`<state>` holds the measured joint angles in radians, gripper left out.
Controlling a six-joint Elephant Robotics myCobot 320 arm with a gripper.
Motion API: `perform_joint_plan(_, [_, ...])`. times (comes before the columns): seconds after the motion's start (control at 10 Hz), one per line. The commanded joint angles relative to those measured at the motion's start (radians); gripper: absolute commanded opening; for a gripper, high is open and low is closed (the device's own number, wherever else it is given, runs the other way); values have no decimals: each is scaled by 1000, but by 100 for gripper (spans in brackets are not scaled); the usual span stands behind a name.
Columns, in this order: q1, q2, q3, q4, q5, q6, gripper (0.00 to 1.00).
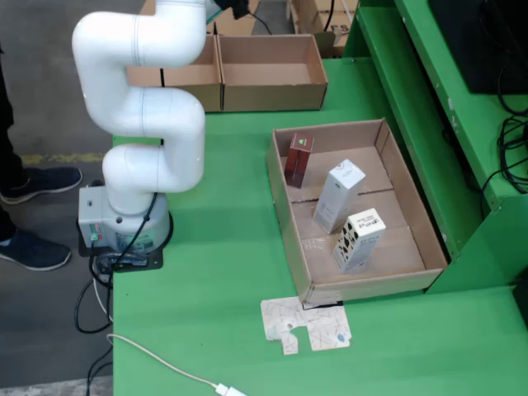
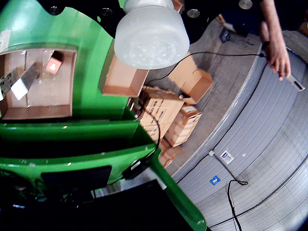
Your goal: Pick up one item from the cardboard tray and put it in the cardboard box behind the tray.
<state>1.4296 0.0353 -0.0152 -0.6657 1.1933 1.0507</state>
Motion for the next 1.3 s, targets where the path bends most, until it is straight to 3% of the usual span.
perform_joint_plan(0.0, [-171,-51,15,76,-263,-134,0])
perform_joint_plan(0.5, [-157,-26,15,84,-280,-157,0])
perform_joint_plan(0.6, [-22,60,15,45,-262,-138,0])
perform_joint_plan(0.7, [-22,60,15,45,-261,-138,0])
perform_joint_plan(0.9, [-140,1,15,71,-274,-166,0])
perform_joint_plan(1.0, [-249,-58,15,131,-192,-196,0])
perform_joint_plan(1.2, [-152,-81,15,162,-196,-152,0])
